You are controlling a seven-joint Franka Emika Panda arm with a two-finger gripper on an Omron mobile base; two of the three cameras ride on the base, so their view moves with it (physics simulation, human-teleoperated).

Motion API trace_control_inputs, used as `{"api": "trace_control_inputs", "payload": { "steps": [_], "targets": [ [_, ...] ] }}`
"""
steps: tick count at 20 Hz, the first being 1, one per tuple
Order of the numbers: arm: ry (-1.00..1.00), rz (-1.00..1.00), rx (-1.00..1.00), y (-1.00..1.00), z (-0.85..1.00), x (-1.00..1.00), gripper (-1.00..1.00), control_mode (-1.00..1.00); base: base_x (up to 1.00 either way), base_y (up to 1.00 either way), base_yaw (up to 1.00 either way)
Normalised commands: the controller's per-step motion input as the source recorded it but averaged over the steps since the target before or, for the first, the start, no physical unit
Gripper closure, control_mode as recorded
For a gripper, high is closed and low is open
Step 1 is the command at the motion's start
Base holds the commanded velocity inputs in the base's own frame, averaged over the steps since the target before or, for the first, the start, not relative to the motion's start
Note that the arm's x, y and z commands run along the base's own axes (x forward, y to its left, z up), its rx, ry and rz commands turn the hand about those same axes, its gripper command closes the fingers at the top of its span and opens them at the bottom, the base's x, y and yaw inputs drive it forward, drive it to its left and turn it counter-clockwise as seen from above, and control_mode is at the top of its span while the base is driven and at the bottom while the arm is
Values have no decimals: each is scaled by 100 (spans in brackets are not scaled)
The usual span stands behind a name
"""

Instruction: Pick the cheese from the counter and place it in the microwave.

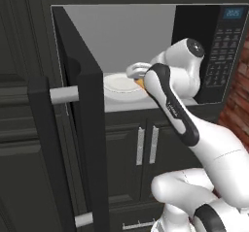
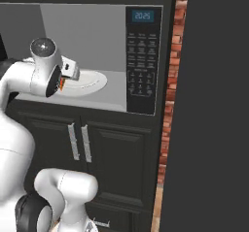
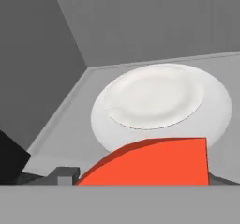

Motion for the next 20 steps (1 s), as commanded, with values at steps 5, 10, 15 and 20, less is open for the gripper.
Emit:
{"api": "trace_control_inputs", "payload": {
  "steps": [5,10,15,20],
  "targets": [
    [-2,11,6,3,2,88,100,-100,0,0,0],
    [3,0,1,25,0,96,100,-100,0,0,0],
    [3,0,0,29,0,78,100,-100,0,0,0],
    [14,0,0,23,-4,39,100,-100,0,0,0]
  ]
}}
